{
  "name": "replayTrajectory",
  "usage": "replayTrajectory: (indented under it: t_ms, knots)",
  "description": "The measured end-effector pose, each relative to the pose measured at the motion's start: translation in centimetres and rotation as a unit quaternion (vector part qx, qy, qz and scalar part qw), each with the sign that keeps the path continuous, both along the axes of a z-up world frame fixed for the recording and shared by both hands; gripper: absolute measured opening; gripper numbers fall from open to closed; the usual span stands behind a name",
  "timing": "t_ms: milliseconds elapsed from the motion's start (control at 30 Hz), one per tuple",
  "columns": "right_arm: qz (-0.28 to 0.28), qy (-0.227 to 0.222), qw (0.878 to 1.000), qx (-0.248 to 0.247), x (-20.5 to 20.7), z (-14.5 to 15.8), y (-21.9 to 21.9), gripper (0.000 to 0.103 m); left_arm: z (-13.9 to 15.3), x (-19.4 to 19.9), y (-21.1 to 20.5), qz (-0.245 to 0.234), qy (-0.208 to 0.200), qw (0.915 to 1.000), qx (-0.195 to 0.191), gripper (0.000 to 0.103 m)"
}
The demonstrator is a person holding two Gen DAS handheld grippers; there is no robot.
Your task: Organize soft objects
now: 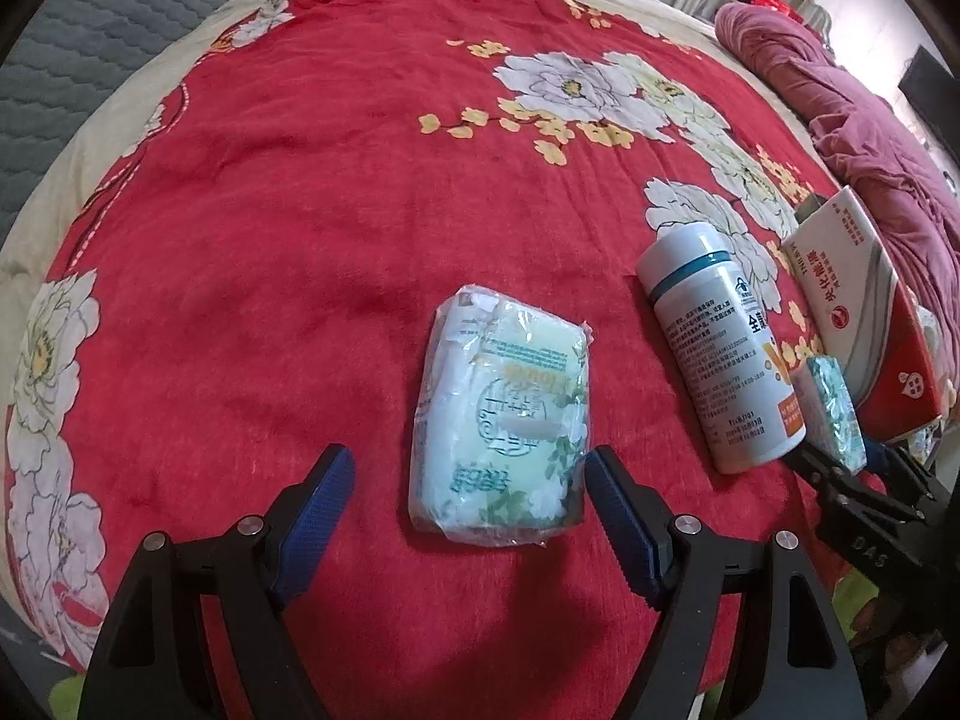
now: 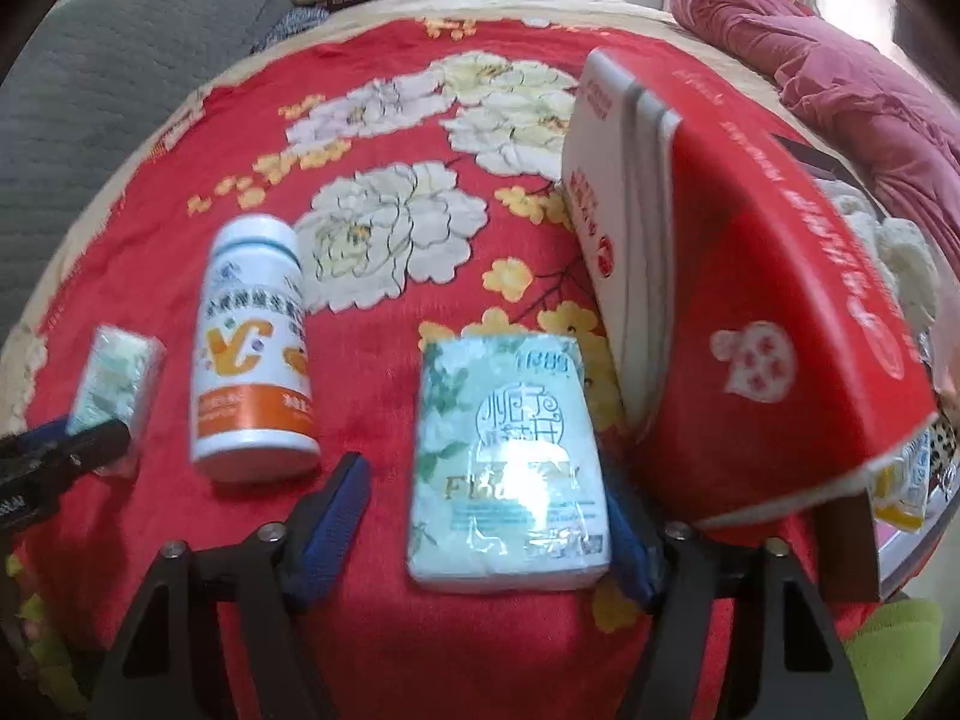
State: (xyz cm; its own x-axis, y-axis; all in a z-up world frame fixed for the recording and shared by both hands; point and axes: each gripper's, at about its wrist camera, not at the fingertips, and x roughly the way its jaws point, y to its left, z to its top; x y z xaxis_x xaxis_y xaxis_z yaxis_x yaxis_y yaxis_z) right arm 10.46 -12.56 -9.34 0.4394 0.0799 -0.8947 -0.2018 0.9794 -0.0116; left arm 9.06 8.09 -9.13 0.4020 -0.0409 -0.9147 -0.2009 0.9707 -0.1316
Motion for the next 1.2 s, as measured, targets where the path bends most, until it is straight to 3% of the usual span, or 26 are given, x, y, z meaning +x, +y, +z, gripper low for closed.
replayTrajectory:
  t_ms: [67,233,433,567,800,967,1200]
  knots:
    - [0.007,0.004,1.000,-0.010,0.1,-0.3,0.3,0.068,-0.3,0.3,-0.2,-0.004,0.006,1.0000,0.001,0.081]
    - [0.006,-0.002,1.000,-0.007,0.3,-0.1,0.0,0.055,-0.7,1.2,-0.9,-0.012,0.013,0.9997,0.016,0.082]
    - [0.004,-0.011,1.000,-0.002,0.1,0.3,-0.3,0.052,-1.0,1.9,-1.3,-0.017,0.006,0.9996,0.022,0.081]
    - [0.012,-0.018,1.000,0.002,-0.4,1.0,-0.2,0.051,-0.8,1.9,-0.9,-0.014,-0.005,0.9997,0.020,0.055]
    - [0.019,-0.028,0.999,0.018,-1.2,2.5,-0.4,0.051,-0.1,1.6,-0.1,-0.002,-0.020,0.9998,-0.006,0.049]
    - [0.028,-0.041,0.998,0.029,-1.6,3.9,-0.2,0.051,2.0,0.8,-0.2,-0.003,-0.042,0.9990,-0.013,0.049]
    - [0.032,-0.067,0.996,0.057,-2.4,6.9,-0.7,0.051,7.3,0.1,-2.4,-0.030,-0.086,0.9958,-0.010,0.049]
